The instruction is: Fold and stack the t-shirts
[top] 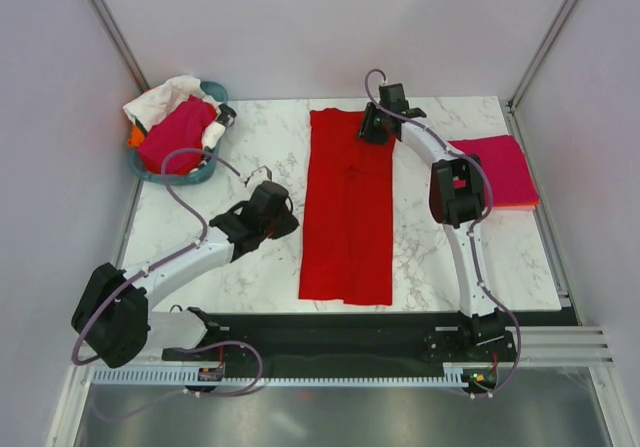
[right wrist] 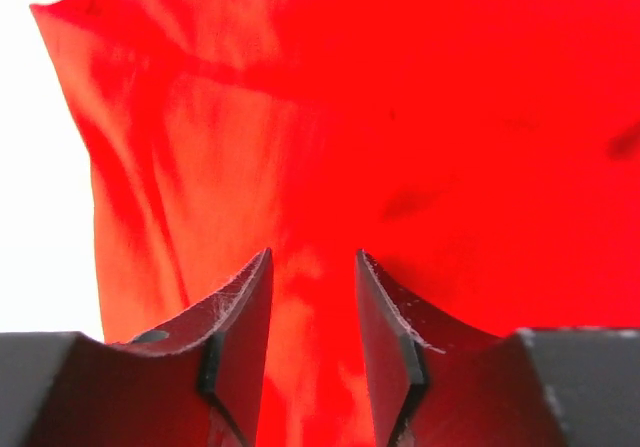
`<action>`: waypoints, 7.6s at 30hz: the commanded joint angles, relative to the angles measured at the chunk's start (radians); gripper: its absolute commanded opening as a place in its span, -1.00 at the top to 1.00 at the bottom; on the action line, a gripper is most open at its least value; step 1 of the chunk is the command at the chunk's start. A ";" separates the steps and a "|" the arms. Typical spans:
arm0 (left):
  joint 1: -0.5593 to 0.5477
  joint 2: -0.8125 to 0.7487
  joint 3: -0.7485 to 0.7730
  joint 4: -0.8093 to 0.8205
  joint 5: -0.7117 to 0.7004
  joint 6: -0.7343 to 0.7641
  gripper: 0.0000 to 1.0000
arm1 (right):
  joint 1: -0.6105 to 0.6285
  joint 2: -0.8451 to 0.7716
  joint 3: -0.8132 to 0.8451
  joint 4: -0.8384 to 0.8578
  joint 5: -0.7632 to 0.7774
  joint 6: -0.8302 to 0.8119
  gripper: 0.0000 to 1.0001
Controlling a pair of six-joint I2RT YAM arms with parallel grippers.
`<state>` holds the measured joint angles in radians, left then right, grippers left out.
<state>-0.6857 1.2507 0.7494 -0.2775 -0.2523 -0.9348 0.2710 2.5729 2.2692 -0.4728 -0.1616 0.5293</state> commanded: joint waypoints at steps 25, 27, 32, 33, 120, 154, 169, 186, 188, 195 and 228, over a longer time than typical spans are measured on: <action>0.069 -0.115 -0.175 0.035 0.395 0.200 0.38 | 0.180 -1.364 -1.637 0.140 0.019 0.064 -0.01; 0.042 -0.137 -0.205 0.057 0.418 0.180 0.23 | 0.230 -1.411 -1.700 0.106 0.014 0.101 0.02; -0.014 -0.152 -0.263 0.061 0.441 0.151 0.14 | 0.290 -1.513 -1.816 0.065 0.011 0.207 0.09; -0.023 -0.149 -0.277 0.061 0.444 0.146 0.14 | 0.306 -1.548 -1.827 0.059 0.013 0.218 0.09; 0.319 0.521 0.467 0.144 0.610 0.148 0.95 | 0.051 -0.896 -1.059 0.112 0.192 0.066 1.00; 0.399 0.820 0.782 0.093 0.636 0.172 -0.35 | -0.084 -0.602 -0.807 0.135 0.079 0.089 -0.01; 0.379 0.477 0.309 0.152 0.536 0.261 -0.43 | -0.052 -0.950 -1.332 0.284 -0.033 0.064 0.07; 0.370 0.432 0.105 0.271 0.654 0.240 -0.25 | -0.032 -1.013 -1.505 0.385 -0.142 0.080 0.10; 0.370 0.434 0.102 0.271 0.657 0.238 -0.22 | -0.030 -1.001 -1.507 0.387 -0.150 0.083 0.12; 0.370 0.429 0.080 0.271 0.654 0.240 -0.18 | -0.027 -0.959 -1.514 0.410 -0.162 0.092 0.43; 0.336 0.439 0.061 0.373 0.640 0.186 0.95 | -0.029 -1.000 -1.498 0.376 -0.161 0.072 1.00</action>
<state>-0.3447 1.7691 0.8246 0.1028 0.3988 -0.7494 0.2386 1.6264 0.7567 -0.0727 -0.3237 0.6235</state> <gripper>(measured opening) 0.033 0.010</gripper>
